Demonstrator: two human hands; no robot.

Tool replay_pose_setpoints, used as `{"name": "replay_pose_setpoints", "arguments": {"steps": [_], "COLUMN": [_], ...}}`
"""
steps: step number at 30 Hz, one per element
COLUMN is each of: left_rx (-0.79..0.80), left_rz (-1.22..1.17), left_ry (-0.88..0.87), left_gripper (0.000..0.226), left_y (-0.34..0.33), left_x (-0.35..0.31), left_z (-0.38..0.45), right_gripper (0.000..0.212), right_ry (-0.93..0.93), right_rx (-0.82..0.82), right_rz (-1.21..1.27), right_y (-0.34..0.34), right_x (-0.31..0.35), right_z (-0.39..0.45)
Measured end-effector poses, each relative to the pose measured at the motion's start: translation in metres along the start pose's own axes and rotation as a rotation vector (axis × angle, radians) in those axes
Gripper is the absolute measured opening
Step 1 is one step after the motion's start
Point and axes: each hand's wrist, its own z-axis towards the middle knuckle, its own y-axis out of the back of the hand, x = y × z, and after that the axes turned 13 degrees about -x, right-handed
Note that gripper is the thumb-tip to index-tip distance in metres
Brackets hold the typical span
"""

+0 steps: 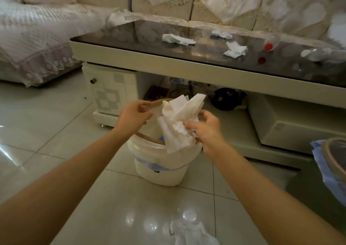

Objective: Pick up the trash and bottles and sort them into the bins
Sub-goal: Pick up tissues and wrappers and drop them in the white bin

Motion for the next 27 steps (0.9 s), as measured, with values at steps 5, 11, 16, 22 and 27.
{"name": "replay_pose_setpoints", "arguments": {"steps": [5,11,16,22,27], "left_rx": [-0.039,0.131,0.191,0.255,0.566], "left_rz": [0.023,0.16,0.086,0.143,0.303], "left_ry": [-0.076,-0.243,-0.352,-0.679,-0.592], "left_gripper": [0.034,0.036,0.026,0.025,0.034], "left_y": [0.004,-0.005,-0.023,-0.049,-0.08], "left_x": [0.014,0.021,0.007,0.007,0.051], "left_z": [-0.001,-0.021,-0.052,-0.114,-0.165], "right_gripper": [0.036,0.022,0.014,0.014,0.015], "right_ry": [0.089,0.113,0.054,-0.001,-0.028], "right_rx": [-0.032,0.012,0.054,0.111,0.149], "right_rz": [-0.097,-0.222,-0.129,-0.221,-0.436], "right_y": [-0.032,-0.032,-0.001,0.057,0.108], "right_x": [-0.006,-0.017,-0.013,-0.049,-0.119], "right_z": [0.019,0.018,-0.006,-0.034,-0.054]}}
